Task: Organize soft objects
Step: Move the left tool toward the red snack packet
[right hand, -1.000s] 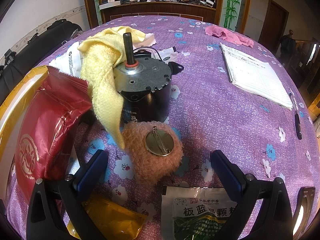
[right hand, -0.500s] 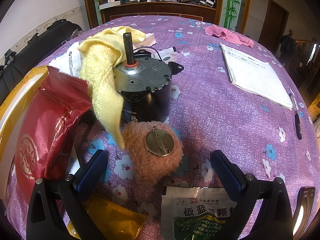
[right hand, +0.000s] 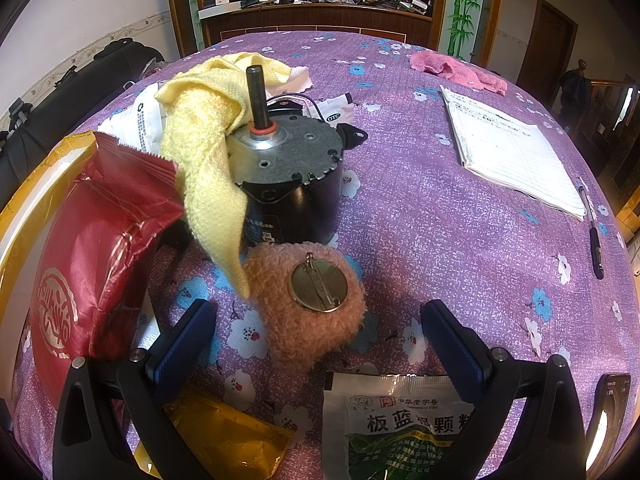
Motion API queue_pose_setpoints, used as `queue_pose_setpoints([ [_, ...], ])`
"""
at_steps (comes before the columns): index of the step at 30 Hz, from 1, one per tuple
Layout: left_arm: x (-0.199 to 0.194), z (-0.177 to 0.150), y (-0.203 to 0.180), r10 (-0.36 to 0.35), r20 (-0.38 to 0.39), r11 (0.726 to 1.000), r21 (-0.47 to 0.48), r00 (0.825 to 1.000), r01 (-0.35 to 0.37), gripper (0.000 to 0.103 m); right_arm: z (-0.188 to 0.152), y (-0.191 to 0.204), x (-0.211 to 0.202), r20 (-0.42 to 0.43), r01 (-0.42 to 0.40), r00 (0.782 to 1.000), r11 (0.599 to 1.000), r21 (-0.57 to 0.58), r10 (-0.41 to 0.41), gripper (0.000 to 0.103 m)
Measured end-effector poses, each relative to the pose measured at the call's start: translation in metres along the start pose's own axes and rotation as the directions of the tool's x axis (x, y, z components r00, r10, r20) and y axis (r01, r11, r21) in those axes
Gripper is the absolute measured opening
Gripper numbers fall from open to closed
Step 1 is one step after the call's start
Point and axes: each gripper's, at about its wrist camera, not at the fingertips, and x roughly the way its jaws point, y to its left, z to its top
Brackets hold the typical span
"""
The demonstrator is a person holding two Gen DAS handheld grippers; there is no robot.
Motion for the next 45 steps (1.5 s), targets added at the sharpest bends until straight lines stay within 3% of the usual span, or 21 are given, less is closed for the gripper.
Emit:
queue_pose_setpoints([
  [32,0.014,0.001,-0.005,-0.017,-0.019,1.0,-0.007,1.0,0.017,0.102,0.0,0.001,0.0,0.0,0.0,1.0,1.0,0.0,0.0,0.103],
  [45,0.013,0.002,-0.033,0.018,-0.041,0.991,0.137,0.999,-0.012,0.102,0.0,0.002,0.0,0.001,-0.001,1.0,1.0,0.001,0.001,0.103],
])
